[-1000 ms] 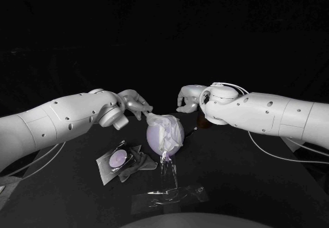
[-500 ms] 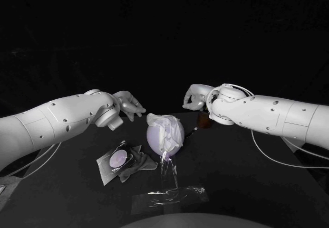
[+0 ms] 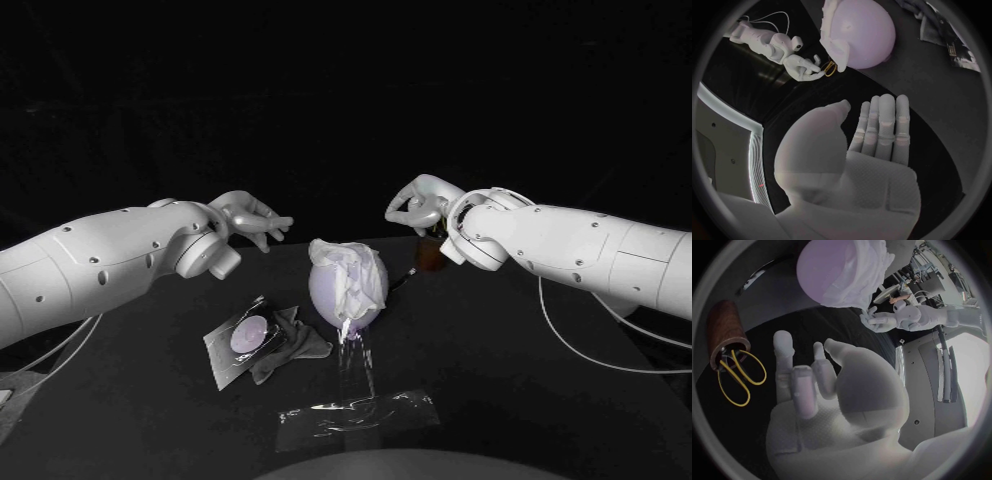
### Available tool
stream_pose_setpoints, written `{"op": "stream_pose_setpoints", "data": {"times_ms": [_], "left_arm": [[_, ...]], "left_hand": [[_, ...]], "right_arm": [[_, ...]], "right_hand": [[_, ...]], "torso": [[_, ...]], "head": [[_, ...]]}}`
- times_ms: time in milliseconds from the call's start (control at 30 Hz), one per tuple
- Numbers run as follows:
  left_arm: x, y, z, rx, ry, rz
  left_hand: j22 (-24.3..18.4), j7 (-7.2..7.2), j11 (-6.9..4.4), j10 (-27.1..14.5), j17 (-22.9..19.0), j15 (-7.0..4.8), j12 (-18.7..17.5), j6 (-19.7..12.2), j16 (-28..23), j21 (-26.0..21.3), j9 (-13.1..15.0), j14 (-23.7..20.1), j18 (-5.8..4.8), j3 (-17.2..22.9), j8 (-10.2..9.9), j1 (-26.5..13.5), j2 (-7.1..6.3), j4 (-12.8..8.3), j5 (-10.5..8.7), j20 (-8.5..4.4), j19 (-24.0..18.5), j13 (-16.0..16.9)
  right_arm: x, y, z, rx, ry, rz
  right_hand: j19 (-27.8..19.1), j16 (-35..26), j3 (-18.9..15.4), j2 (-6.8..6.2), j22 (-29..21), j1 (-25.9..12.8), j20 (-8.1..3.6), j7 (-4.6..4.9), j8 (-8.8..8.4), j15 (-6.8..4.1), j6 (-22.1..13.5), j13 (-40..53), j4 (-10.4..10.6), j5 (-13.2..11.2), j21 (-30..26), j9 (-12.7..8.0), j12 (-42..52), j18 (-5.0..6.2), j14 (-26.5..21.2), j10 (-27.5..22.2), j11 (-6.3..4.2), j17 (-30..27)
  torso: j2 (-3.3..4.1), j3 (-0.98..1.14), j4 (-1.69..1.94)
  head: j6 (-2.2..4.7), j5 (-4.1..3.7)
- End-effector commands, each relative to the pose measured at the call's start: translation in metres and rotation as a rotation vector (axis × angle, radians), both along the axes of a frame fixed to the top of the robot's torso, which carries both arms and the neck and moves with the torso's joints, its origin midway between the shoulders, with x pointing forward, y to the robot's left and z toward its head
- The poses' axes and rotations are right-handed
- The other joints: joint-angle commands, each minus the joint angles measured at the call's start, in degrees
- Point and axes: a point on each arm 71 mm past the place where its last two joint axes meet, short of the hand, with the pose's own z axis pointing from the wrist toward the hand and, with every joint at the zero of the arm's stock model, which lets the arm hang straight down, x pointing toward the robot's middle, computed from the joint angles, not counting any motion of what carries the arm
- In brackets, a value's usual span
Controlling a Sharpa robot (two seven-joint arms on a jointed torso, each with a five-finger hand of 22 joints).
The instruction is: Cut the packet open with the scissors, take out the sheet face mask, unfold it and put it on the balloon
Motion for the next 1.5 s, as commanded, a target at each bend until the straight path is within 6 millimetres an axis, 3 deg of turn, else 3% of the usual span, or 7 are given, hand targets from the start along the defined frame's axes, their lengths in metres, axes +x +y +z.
{"op": "stream_pose_setpoints", "data": {"times_ms": [33, 333, 933, 1100, 1233, 1333, 1500], "left_arm": [[-0.008, -0.007, 0.001, -0.184, 0.013, -0.009], [-0.029, -0.018, -0.018, -0.281, 0.085, -0.029], [-0.036, -0.031, -0.022, -0.185, 0.089, -0.060], [-0.038, -0.035, -0.022, -0.161, 0.086, -0.066], [-0.039, -0.036, -0.021, -0.145, 0.082, -0.074], [-0.041, -0.037, -0.021, -0.133, 0.075, -0.081], [-0.043, -0.037, -0.019, -0.120, 0.065, -0.095]], "left_hand": [[-0.38, -0.23, -0.08, 0.25, -0.45, -0.08, 0.13, 0.55, -0.71, -0.85, -0.26, -0.96, 0.63, -1.13, 0.27, -0.32, -1.05, -0.11, 0.06, 0.54, -0.20, -0.11], [-1.82, -0.06, 0.18, -0.86, -1.81, 0.19, -0.84, -0.15, -2.47, -3.02, -1.52, -2.22, 0.72, -4.10, -0.79, 3.35, -2.89, -0.46, 0.08, 1.25, -0.45, -0.73], [-1.74, -0.23, -0.19, -0.36, -1.08, -0.23, 2.01, 0.24, 1.36, -2.16, -2.50, 0.52, 0.85, -10.27, -0.71, 4.50, -1.57, -0.20, 0.09, 0.45, 2.46, 0.43], [-0.60, -1.59, -2.12, 1.66, -0.02, -1.89, 9.52, 1.33, 5.21, 0.07, -2.67, 2.90, 0.86, -13.17, 0.48, 5.83, -0.45, -0.07, 0.15, -0.74, 4.72, 4.81], [0.33, -2.20, -2.66, 1.17, 0.70, -2.57, 14.42, 1.70, 7.41, 1.67, -2.83, 4.08, 0.86, -14.50, 1.01, 6.61, 0.10, -0.15, 0.15, -1.48, 5.72, 8.05], [2.02, -3.10, -3.86, 0.34, 12.93, -3.71, 24.27, 2.95, 13.64, 4.47, -3.02, 10.60, 0.86, -16.41, 2.15, 7.47, 1.25, -0.30, 0.13, -2.56, 6.90, 14.66], [3.50, -4.21, -4.83, -1.81, 21.87, -4.63, 32.62, 4.91, 17.53, 6.72, -3.19, 14.92, 0.84, -17.03, 3.50, 10.00, 2.54, -0.29, 0.14, -3.32, 7.13, 20.59]], "right_arm": [[0.000, 0.009, 0.002, 0.099, -0.007, 0.054], [0.004, 0.028, -0.005, 0.074, 0.038, 0.140], [0.004, 0.056, -0.016, -0.051, 0.137, 0.265], [0.005, 0.058, -0.015, -0.060, 0.134, 0.263], [0.007, 0.058, -0.013, -0.065, 0.132, 0.260], [0.008, 0.058, -0.012, -0.067, 0.131, 0.259], [0.008, 0.059, -0.011, -0.072, 0.137, 0.263]], "right_hand": [[0.78, 0.62, -0.33, 0.16, 0.80, 0.57, -0.05, -0.05, -0.42, -0.41, 0.52, 6.31, -0.21, -0.14, 1.21, -0.11, 1.70, -0.67, 3.72, 1.47, 0.00, 8.48], [1.84, 1.67, -1.30, 0.12, 2.25, 0.93, -0.07, 0.02, -1.57, -0.29, 0.44, 8.82, -0.67, -0.18, 3.22, -0.53, 5.00, -1.04, 4.69, 2.65, 0.11, 11.10], [6.28, 2.91, -7.52, -2.57, 7.25, -1.84, 0.03, -0.08, -4.50, -0.14, -0.40, 14.94, 1.09, -0.25, 11.70, -1.80, 13.17, -2.41, 6.16, 6.26, 0.21, 14.92], [7.32, 2.91, -8.66, -2.51, 8.30, -1.83, 0.01, -0.12, -4.77, -0.18, -0.16, 14.94, 1.64, -0.25, 13.64, -1.92, 13.17, -2.71, 6.16, 6.26, 0.19, 14.92], [7.74, 2.91, -9.10, -2.33, 8.74, -1.75, 0.01, -0.12, -4.87, -0.19, 0.00, 14.94, 1.92, -0.25, 14.44, -1.96, 13.17, -2.84, 6.16, 6.26, 0.19, 14.92], [7.94, 2.91, -9.36, -2.16, 8.97, -1.70, 0.00, -0.10, -4.91, -0.18, 0.16, 14.94, 2.12, -0.25, 14.81, -1.98, 13.17, -2.90, 6.16, 6.26, 0.21, 14.92], [8.20, 2.91, -9.65, -1.39, 9.34, -1.41, 0.00, -0.08, -4.71, -0.16, 1.03, 14.94, 2.53, -0.24, 15.31, -1.91, 13.17, -2.97, 6.16, 6.26, 0.23, 14.92]], "torso": [[0.12, 0.07, 0.19], [0.63, -0.16, 0.34], [2.14, -0.28, 0.60], [2.78, -0.34, 0.66], [3.11, -0.38, 0.69], [3.41, -0.44, 0.70], [3.64, -0.51, 0.75]], "head": [[0.17, 0.00], [0.59, -0.15], [1.84, -0.51], [2.18, -0.57], [2.17, -0.53], [2.24, -0.61], [2.18, -0.63]]}}
